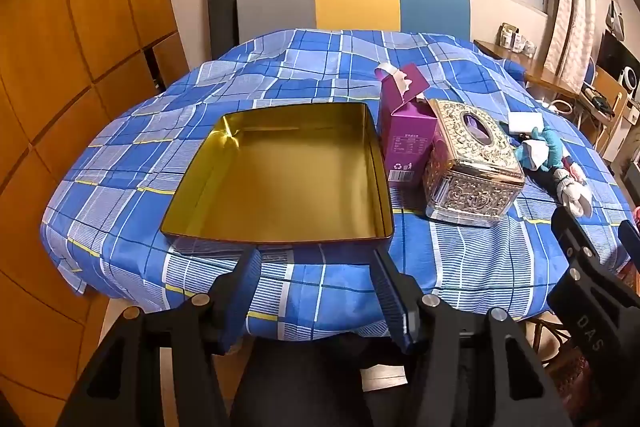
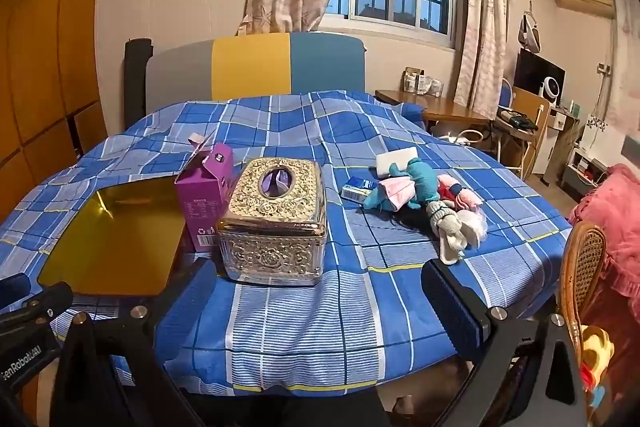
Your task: Organize soft objects
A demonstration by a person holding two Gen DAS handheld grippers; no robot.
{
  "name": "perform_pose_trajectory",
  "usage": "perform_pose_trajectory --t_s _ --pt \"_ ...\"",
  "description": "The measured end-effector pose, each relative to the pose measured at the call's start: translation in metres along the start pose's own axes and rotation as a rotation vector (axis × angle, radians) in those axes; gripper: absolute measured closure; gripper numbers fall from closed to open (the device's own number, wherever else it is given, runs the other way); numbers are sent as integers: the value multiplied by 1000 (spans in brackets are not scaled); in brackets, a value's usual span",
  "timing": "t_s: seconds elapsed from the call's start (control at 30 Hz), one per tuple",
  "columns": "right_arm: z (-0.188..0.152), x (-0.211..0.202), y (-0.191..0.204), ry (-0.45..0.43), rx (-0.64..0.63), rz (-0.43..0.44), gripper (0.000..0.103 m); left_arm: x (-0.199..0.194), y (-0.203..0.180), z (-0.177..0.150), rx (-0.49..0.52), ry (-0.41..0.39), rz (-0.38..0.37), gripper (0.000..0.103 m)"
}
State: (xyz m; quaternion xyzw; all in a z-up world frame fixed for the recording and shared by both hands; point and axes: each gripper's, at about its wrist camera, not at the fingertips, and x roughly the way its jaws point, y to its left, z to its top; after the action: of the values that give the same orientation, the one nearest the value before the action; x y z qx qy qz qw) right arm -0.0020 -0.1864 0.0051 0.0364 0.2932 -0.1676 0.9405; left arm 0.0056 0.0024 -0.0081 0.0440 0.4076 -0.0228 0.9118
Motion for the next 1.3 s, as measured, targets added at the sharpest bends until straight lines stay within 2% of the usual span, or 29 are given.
perform_pose_trajectory --t_s 1.3 --pt "-1 1 -1 3 1 -2 0 4 1 -2 9 14 2 46"
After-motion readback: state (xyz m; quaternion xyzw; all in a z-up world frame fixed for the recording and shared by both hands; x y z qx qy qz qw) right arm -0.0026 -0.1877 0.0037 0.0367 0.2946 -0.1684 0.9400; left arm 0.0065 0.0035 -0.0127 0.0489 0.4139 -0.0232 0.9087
